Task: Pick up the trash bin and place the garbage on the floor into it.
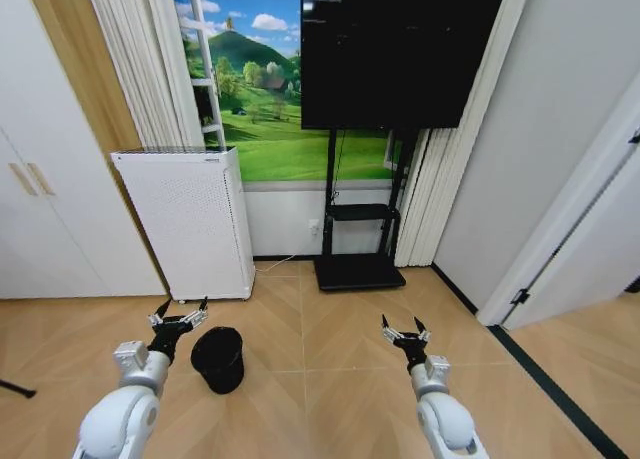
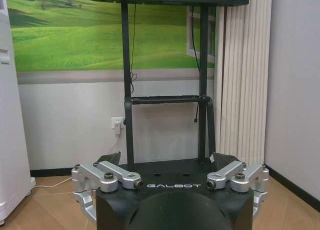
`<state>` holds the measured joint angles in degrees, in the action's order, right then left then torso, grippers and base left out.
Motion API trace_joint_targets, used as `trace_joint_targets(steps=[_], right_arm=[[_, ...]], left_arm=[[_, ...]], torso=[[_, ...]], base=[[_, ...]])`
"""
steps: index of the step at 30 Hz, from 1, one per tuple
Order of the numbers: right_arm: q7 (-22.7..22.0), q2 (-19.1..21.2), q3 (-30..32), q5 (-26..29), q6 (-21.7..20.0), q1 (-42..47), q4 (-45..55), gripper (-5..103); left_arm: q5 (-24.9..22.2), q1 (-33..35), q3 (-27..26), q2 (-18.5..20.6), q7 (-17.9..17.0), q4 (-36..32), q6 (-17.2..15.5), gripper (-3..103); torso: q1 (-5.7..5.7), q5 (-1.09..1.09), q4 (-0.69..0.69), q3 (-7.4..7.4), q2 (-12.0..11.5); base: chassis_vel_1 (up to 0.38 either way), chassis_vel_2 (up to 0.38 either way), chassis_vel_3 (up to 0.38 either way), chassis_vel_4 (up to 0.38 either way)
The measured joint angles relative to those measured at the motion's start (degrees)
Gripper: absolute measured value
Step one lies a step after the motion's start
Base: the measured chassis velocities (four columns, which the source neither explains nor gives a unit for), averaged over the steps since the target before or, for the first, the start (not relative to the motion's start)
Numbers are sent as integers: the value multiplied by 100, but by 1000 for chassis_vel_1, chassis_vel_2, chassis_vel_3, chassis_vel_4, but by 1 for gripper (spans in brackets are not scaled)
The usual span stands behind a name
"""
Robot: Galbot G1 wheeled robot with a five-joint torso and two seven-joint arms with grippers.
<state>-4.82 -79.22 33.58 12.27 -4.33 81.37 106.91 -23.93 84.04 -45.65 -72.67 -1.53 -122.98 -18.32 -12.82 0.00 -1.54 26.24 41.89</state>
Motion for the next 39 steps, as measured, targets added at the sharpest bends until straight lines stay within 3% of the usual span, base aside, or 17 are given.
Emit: trace_joint_targets(steps=[26, 29, 34, 36, 39], right_arm=[[-8, -103, 54, -44, 73, 135, 45, 100], [12, -113, 59, 15, 161, 172, 52, 100], [44, -133, 50, 133, 309, 196, 53, 100], [55, -145, 58, 163, 316, 223, 61, 100], [17, -154, 73, 156, 315, 262, 87, 100]], left_arm=[[-5, 46, -50, -30, 16, -7, 23, 100], [-59, 55, -32, -54, -118, -13, 25, 100], [-108, 74, 9, -105, -247, -36, 23, 100], [-107, 75, 21, -123, -264, -37, 27, 100], [-110, 75, 20, -128, -295, -37, 36, 100]], torso=[[6, 2, -1, -10, -18], [7, 0, -3, -10, -19], [9, -1, 2, -12, -18], [9, 0, -6, -12, -20], [5, -1, -1, -10, -24]], base=[[336, -326, -333, 331], [328, -290, -323, 322], [141, -131, -211, 160], [-30, -79, -89, -15], [-33, 48, 57, -36]])
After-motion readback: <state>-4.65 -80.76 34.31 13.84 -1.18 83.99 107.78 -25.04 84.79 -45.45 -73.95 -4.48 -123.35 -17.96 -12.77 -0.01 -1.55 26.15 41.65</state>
